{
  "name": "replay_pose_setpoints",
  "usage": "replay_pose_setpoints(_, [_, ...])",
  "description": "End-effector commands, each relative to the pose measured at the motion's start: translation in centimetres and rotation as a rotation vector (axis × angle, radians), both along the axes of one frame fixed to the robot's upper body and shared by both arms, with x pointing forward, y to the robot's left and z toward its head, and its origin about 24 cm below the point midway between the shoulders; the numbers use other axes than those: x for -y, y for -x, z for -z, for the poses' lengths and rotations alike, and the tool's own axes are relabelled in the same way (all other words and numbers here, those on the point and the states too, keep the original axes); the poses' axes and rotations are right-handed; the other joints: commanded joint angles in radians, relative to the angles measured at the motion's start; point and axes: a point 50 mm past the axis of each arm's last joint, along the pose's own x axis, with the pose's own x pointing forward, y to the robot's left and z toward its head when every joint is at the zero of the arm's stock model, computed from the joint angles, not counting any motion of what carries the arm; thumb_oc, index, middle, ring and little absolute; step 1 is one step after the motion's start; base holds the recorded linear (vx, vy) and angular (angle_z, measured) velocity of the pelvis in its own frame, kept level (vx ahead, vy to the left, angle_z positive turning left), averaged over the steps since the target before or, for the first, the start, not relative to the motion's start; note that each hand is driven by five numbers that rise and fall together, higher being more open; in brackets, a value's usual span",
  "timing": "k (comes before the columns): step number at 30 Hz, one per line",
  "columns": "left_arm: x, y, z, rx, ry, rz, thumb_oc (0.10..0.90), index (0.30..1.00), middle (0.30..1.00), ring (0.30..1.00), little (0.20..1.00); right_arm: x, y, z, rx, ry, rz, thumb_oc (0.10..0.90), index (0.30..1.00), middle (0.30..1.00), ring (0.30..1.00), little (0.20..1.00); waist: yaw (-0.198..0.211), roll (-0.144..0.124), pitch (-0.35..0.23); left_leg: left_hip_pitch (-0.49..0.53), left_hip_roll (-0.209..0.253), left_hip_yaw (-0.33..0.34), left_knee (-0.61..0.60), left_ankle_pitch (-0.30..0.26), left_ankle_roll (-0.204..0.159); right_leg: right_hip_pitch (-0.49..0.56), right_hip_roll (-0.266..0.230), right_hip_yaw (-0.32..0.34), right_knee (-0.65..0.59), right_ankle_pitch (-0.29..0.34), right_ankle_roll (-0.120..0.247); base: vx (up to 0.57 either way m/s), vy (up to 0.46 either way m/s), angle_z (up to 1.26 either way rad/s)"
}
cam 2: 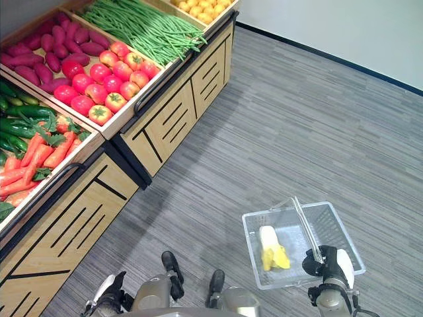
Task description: Get the vegetables into the basket
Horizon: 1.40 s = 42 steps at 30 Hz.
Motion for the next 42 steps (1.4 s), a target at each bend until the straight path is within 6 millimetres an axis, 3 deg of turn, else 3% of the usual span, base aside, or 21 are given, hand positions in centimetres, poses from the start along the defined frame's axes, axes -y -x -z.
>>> replay_pose_setpoints(1, [-2.4, -0.3, -0.9, 0.034, -0.077, -0.02, 0.9, 1.0, 1.0, 1.0, 1.0, 2.5, -3.3, -4.2, 0.23, 0.114, 0.004, 0.4, 0.3, 0.3, 0.3, 0.3, 0.029, -0.018, -0.024, -0.007, 0.01, -0.026, 0.11, -0.08, -0.053, 0.024, -0.16, 0.081, 0.161, -0.091, 0.156, 0.12, 0.152, 0.05])
replay_pose_setpoints(7, [-3.1, -0.2, -1.0, 0.037, -0.086, -0.053, 0.9, 1.0, 1.0, 1.0, 1.0, 1.7, -4.6, -4.2, 0.232, 0.106, -0.039, 0.4, 0.3, 0.3, 0.3, 0.3, 0.058, -0.044, -0.021, -0.024, -0.009, -0.029, 0.138, -0.126, -0.03, 0.021, -0.188, 0.078, 0.17, -0.057, 0.188, 0.09, 0.107, 0.16])
replay_pose_setpoints(9, [-3.2, -0.1, -1.0, 0.034, -0.087, -0.059, 0.9, 1.0, 1.0, 1.0, 1.0, 1.4, -5.0, -4.2, 0.231, 0.101, -0.048, 0.4, 0.3, 0.3, 0.3, 0.3, 0.067, -0.046, -0.019, -0.01, -0.024, -0.032, 0.121, -0.137, -0.016, -0.007, -0.199, 0.086, 0.227, -0.032, 0.199, 0.07, 0.144, 0.23])
replay_pose_setpoints(10, [-3.3, 0.0, -1.1, 0.034, -0.089, -0.06, 0.9, 1.0, 1.0, 1.0, 1.0, 1.1, -5.6, -4.3, 0.238, 0.1, -0.069, 0.4, 0.3, 0.3, 0.3, 0.3, 0.071, -0.044, -0.012, 0.012, -0.039, -0.037, 0.099, -0.146, -0.001, -0.05, -0.205, 0.096, 0.319, 0.012, 0.217, 0.04, 0.169, 0.16])
replay_pose_setpoints(12, [-3.3, 0.1, -1.0, 0.03, -0.088, -0.061, 0.9, 1.0, 1.0, 1.0, 1.0, 1.0, -5.8, -4.2, 0.233, 0.094, -0.075, 0.4, 0.3, 0.3, 0.3, 0.3, 0.074, -0.038, -0.009, 0.02, -0.037, -0.027, 0.085, -0.13, 0.015, -0.086, -0.196, 0.108, 0.37, 0.046, 0.213, 0.07, 0.109, 0.03])
replay_pose_setpoints(13, [-3.3, 0.1, -1.1, 0.037, -0.081, -0.074, 0.9, 1.0, 1.0, 1.0, 1.0, 0.7, -6.0, -4.2, 0.235, 0.086, -0.087, 0.4, 0.3, 0.3, 0.3, 0.3, 0.046, -0.013, 0.009, 0.078, -0.053, -0.087, 0.045, -0.14, 0.025, -0.192, -0.136, 0.202, 0.462, 0.049, 0.208, 0.2, 0.073, 0.28])
replay_pose_setpoints(16, [-3.3, 0.1, -1.0, 0.031, -0.076, -0.087, 0.9, 1.0, 1.0, 1.0, 1.0, 0.8, -5.9, -4.3, 0.249, 0.079, -0.073, 0.4, 0.3, 0.3, 0.3, 0.3, 0.017, 0.011, 0.023, 0.129, -0.047, -0.146, 0.029, -0.149, 0.011, -0.268, -0.124, 0.249, 0.398, 0.015, 0.184, 0.22, -0.038, 0.66])
replay_pose_setpoints(19, [-3.5, -0.2, -1.1, 0.037, -0.08, -0.087, 0.9, 1.0, 1.0, 1.0, 1.0, 0.9, -5.9, -4.5, 0.255, 0.086, -0.083, 0.4, 0.3, 0.3, 0.3, 0.3, -0.002, 0.007, 0.033, 0.149, -0.043, -0.19, 0.046, -0.165, -0.002, -0.291, -0.14, 0.293, 0.312, 0.041, 0.187, 0.21, -0.149, 0.75])
replay_pose_setpoints(21, [-3.8, -0.6, -1.3, 0.04, -0.084, -0.089, 0.9, 1.0, 1.0, 1.0, 1.0, 1.8, -4.7, -4.2, 0.229, 0.095, -0.041, 0.4, 0.3, 0.3, 0.3, 0.3, -0.047, -0.002, 0.035, 0.18, -0.047, -0.3, 0.094, -0.222, -0.024, -0.321, -0.161, 0.482, 0.198, 0.083, 0.213, 0.39, -0.285, 1.19])
replay_pose_setpoints(23, [-3.9, -0.4, -1.2, 0.028, -0.088, -0.09, 0.9, 1.0, 1.0, 1.0, 1.0, 2.3, -3.7, -3.6, 0.19, 0.085, -0.013, 0.4, 0.3, 0.3, 0.3, 0.3, -0.054, -0.005, 0.021, 0.187, -0.05, -0.352, 0.108, -0.236, -0.03, -0.31, -0.152, 0.509, 0.206, 0.08, 0.212, 0.27, -0.251, 1.45])
replay_pose_setpoints(26, [-4.2, 0.5, -1.1, -0.001, -0.097, -0.105, 0.9, 1.0, 1.0, 1.0, 1.0, 2.6, -3.4, -3.6, 0.174, 0.087, -0.019, 0.4, 0.3, 0.3, 0.3, 0.3, -0.053, -0.007, -0.002, 0.193, -0.026, -0.386, 0.107, -0.22, -0.051, -0.267, -0.145, 0.462, 0.195, 0.072, 0.197, 0.18, -0.338, 1.62])
replay_pose_setpoints(27, [-4.4, 0.9, -1.0, -0.01, -0.094, -0.118, 0.9, 1.0, 1.0, 1.0, 1.0, 2.9, -3.3, -3.8, 0.165, 0.098, -0.035, 0.4, 0.3, 0.3, 0.3, 0.3, -0.041, -0.005, -0.015, 0.195, -0.001, -0.404, 0.086, -0.192, -0.068, -0.243, -0.118, 0.438, 0.173, 0.066, 0.181, 0.1, -0.302, 0.3])
replay_pose_setpoints(32, [-3.8, 0.5, -1.0, 0.006, -0.077, -0.104, 0.9, 1.0, 1.0, 1.0, 1.0, 3.8, -3.4, -4.5, 0.15, 0.146, -0.06, 0.4, 0.3, 0.3, 0.3, 0.3, -0.031, 0.008, -0.019, 0.171, 0.037, -0.417, 0.066, -0.131, -0.097, -0.209, -0.102, 0.365, 0.14, 0.054, 0.159, 0.04, -0.215, 0.39])
replay_pose_setpoints(34, [-3.4, -0.2, -1.0, 0.024, -0.065, -0.093, 0.9, 1.0, 1.0, 1.0, 1.0, 4.5, -3.0, -4.5, 0.138, 0.163, -0.034, 0.4, 0.3, 0.3, 0.3, 0.3, -0.034, 0.014, -0.013, 0.155, 0.048, -0.383, 0.062, -0.113, -0.101, -0.193, -0.111, 0.323, 0.129, 0.046, 0.151, -0.03, -0.124, 0.5])
replay_pose_setpoints(35, [-3.1, -0.6, -1.0, 0.035, -0.063, -0.085, 0.9, 1.0, 1.0, 1.0, 1.0, 4.5, -2.8, -4.5, 0.141, 0.162, -0.022, 0.4, 0.3, 0.3, 0.3, 0.3, -0.04, 0.018, -0.011, 0.15, 0.055, -0.338, 0.057, -0.102, -0.103, -0.182, -0.119, 0.3, 0.123, 0.044, 0.147, -0.05, -0.051, 1.02])
replay_pose_setpoints(36, [-2.6, -1.4, -1.1, 0.051, -0.055, -0.06, 0.9, 1.0, 1.0, 1.0, 1.0, 4.7, -2.2, -4.2, 0.132, 0.158, 0.009, 0.4, 0.3, 0.3, 0.3, 0.3, -0.054, 0.03, -0.01, 0.141, 0.066, -0.242, 0.035, -0.074, -0.106, -0.17, -0.128, 0.256, 0.118, 0.035, 0.143, -0.06, -0.049, 1.1])
replay_pose_setpoints(37, [-2.4, -1.8, -1.2, 0.059, -0.052, -0.048, 0.9, 1.0, 1.0, 1.0, 1.0, 4.6, -2.0, -4.0, 0.13, 0.153, 0.015, 0.4, 0.3, 0.3, 0.3, 0.3, -0.058, 0.037, -0.012, 0.139, 0.068, -0.215, 0.023, -0.061, -0.11, -0.166, -0.13, 0.242, 0.116, 0.034, 0.141, -0.05, -0.021, 1.02])
replay_pose_setpoints(42, [-2.6, -1.6, -1.1, 0.054, -0.066, -0.067, 0.9, 1.0, 1.0, 1.0, 1.0, 4.0, -0.7, -2.7, 0.078, 0.126, 0.03, 0.4, 0.3, 0.3, 0.3, 0.3, -0.058, 0.056, -0.034, 0.158, 0.06, -0.201, -0.05, -0.035, -0.113, -0.147, -0.126, 0.21, 0.086, 0.043, 0.145, 0.03, 0.018, 0.49])
